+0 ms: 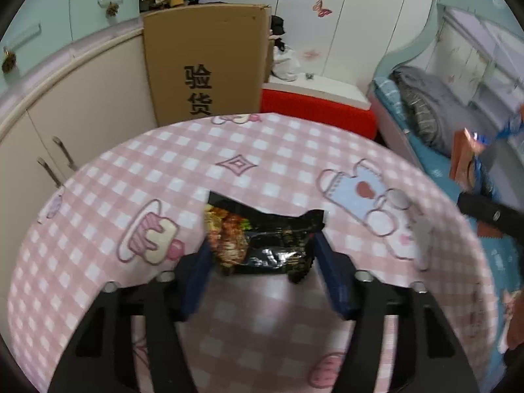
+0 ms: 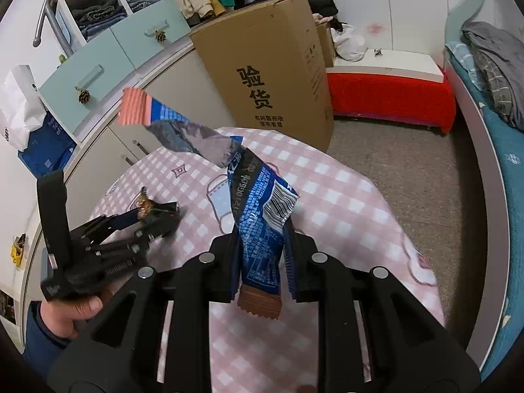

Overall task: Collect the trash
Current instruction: 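Grasp the black snack bag with the left gripper while the right gripper grasps the blue wrapper, then carry the black bag and blue wrapper to the bin and release both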

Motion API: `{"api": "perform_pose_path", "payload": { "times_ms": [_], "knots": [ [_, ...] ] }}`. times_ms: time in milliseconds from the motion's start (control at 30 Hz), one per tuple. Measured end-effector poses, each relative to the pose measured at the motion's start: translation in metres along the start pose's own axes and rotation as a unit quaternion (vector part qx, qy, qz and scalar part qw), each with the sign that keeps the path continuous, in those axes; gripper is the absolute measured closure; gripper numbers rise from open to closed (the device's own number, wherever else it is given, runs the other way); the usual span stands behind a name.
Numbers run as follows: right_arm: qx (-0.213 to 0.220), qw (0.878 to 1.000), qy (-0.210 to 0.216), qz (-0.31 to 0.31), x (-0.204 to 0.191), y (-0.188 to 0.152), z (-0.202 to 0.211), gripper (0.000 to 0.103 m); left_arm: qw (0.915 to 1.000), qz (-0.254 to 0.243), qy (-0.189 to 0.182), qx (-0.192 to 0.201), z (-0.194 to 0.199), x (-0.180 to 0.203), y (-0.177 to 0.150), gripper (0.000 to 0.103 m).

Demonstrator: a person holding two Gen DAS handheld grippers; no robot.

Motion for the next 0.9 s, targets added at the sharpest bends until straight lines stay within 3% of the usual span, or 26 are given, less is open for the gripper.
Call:
{"api": "perform_pose_path", "payload": {
  "times_ms": [400,700,900],
  "knots": [
    [0.015,1.000,0.000,-0.018,0.024,-0.025,0.038,0.081,0.9997,-0.004,-0.016,0.017,0.028,0.024,-0.028,0.047],
    [0.038,0.999,-0.005,-0.038,0.055,-0.046,0.080,0.081,0.9954,-0.051,-0.064,0.049,0.065,0.096,-0.039,0.047],
    [0.053,0.995,-0.016,-0.083,0.105,-0.078,0.113,0.081,0.9876,-0.099,-0.110,0.053,0.078,0.169,-0.057,0.047]
  ]
}}
Point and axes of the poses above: each gripper's, at about its wrist camera, not at the fingertips, and z roughly against the way its jaws point, x to its right, y to its top, the point moved 2 cm from there along -z, roughly the way its jaws point, and after that the axes turned 12 degrees about -y, right-handed, at the moved point
